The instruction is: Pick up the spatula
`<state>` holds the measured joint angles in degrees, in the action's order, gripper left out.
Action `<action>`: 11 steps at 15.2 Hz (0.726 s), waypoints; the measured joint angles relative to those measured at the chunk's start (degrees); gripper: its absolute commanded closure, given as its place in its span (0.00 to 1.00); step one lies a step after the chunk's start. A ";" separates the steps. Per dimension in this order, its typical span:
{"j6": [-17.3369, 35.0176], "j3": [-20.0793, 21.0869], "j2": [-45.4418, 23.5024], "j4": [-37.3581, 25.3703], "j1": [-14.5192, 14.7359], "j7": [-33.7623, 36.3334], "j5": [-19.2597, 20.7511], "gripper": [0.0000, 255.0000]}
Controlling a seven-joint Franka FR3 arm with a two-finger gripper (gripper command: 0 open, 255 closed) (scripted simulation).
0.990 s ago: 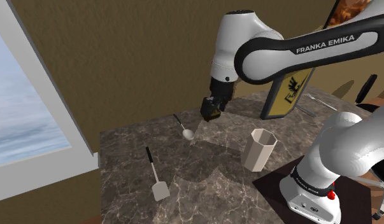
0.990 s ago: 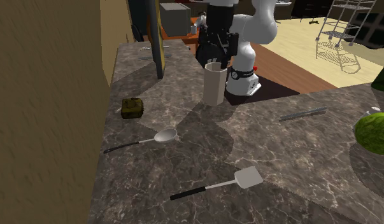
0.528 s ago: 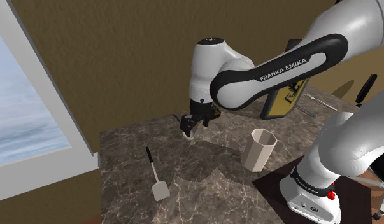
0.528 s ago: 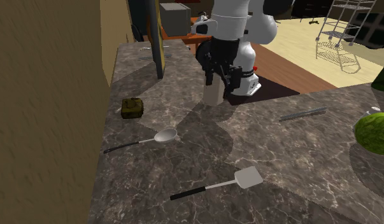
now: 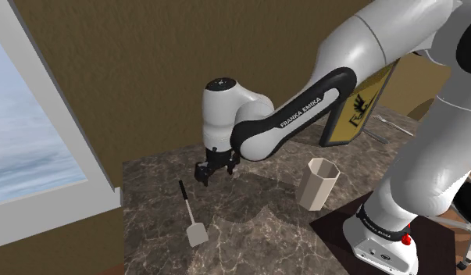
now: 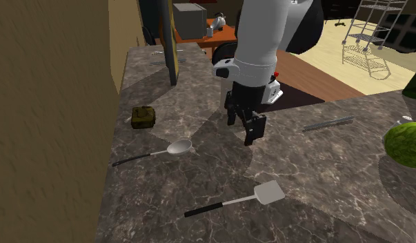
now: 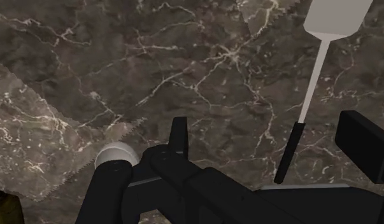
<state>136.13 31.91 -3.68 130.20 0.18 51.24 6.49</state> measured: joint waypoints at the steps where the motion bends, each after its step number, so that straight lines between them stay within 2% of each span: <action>1: 0.94 -0.20 -2.94 -1.36 0.40 2.62 2.38 0.00; 3: 0.92 -0.88 -7.91 -5.19 1.83 7.30 6.24 0.00; 6: 1.67 -2.99 -16.16 -11.00 5.53 14.54 11.93 0.00; 11: 1.10 -7.01 -27.55 -21.62 10.68 21.28 16.88 0.00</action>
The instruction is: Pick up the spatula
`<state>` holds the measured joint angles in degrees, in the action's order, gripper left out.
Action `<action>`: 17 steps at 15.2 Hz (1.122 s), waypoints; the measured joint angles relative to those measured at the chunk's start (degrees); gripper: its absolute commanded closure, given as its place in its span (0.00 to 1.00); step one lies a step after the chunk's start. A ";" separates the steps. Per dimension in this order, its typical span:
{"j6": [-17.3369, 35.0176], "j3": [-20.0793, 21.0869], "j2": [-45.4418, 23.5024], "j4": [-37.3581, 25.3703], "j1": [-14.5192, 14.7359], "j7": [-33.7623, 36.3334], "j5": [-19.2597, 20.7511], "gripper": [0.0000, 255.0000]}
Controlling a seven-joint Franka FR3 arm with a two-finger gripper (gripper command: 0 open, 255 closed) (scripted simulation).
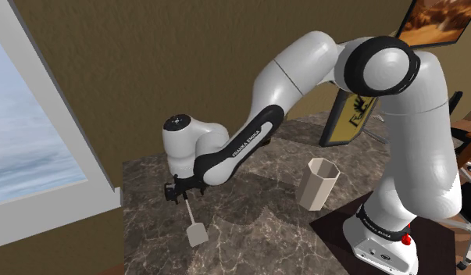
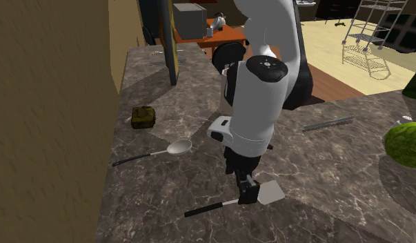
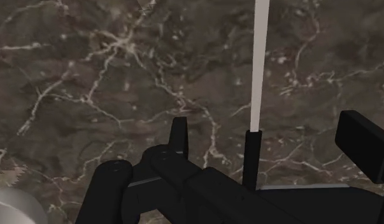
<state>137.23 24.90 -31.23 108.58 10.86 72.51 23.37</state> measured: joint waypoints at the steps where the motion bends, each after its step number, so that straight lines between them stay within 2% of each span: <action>1: -0.10 -0.47 -1.46 -1.43 0.83 0.85 0.49 0.00; 8: 2.82 -2.45 -5.93 -2.79 2.49 2.80 2.77 0.00; 9: 2.98 -2.56 -6.18 -2.86 2.58 2.88 2.88 1.00; 17: 3.13 -2.65 -6.41 -2.97 2.67 2.97 3.00 1.00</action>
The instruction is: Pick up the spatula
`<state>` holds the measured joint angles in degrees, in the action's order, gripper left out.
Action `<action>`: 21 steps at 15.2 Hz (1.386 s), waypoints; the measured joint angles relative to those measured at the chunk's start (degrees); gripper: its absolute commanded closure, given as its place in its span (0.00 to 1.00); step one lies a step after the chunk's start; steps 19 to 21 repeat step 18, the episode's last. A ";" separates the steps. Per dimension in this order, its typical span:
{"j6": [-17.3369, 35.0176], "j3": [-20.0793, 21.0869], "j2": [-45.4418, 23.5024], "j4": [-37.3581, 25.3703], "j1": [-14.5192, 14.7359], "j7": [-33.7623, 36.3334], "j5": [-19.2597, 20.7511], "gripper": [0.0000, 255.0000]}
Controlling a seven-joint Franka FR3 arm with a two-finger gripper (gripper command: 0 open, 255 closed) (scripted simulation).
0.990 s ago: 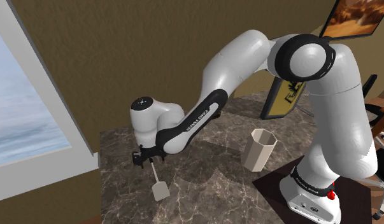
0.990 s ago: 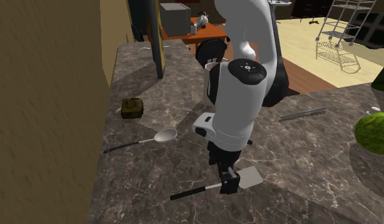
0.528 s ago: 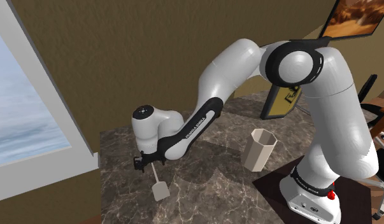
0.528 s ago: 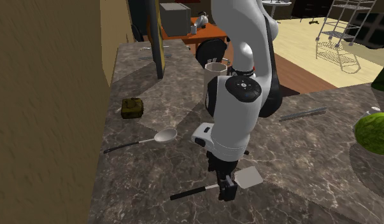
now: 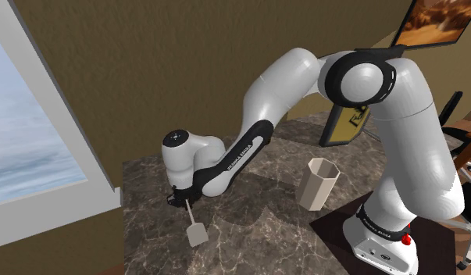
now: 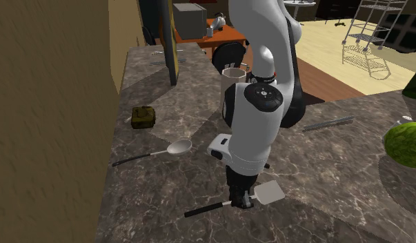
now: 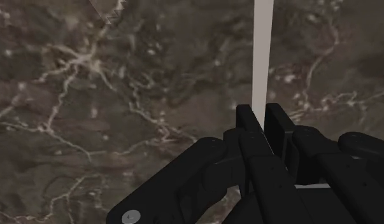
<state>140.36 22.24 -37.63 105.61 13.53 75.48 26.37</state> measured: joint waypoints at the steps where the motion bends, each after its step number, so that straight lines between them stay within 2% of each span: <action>1: 0.00 0.00 0.00 0.00 0.00 0.00 0.00 1.00; 18: -7.01 3.57 7.88 0.45 -2.57 -3.22 -4.58 1.00; 21: -7.01 3.57 7.88 0.45 -2.57 -3.22 -4.58 1.00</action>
